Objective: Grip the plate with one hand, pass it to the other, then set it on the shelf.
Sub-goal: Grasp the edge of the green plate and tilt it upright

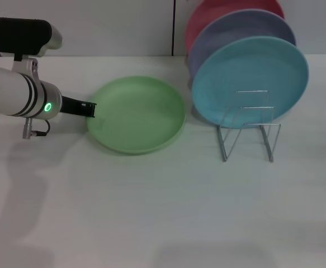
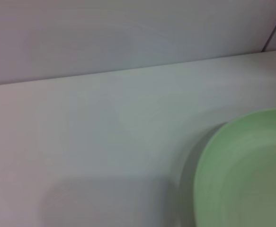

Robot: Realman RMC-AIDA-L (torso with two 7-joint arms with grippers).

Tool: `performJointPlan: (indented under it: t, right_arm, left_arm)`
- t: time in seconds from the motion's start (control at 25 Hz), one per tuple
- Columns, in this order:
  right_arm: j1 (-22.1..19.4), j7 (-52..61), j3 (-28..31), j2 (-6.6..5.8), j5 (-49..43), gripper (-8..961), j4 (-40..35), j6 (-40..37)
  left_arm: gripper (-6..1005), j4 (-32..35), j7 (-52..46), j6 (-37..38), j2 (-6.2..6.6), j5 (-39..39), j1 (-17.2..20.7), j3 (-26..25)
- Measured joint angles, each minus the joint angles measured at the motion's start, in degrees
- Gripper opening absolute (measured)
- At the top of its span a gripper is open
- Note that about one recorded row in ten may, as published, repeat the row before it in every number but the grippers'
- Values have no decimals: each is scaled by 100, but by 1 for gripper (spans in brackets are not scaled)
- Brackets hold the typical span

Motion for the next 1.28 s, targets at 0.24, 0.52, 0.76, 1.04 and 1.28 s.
performJointPlan:
  t: [0.24,0.52,0.76,1.04,1.28]
  right_arm:
    - [8,13,-66,0,0,727,0,0]
    - [18,15,-79,-6,0,726,0,0]
    - [19,15,-79,-9,0,727,0,0]
    - [3,49,-79,-9,0,726,-7,0]
    - [-22,66,-79,-9,0,727,-18,-8]
  left_arm:
    - [129,0,9,-68,2,1,0,-29]
    - [270,1,7,-87,6,0,3,-40]
    - [291,3,1,-87,-2,0,6,-10]
    - [292,29,10,-85,-13,0,9,3]
    - [290,37,12,-85,-18,0,9,8]
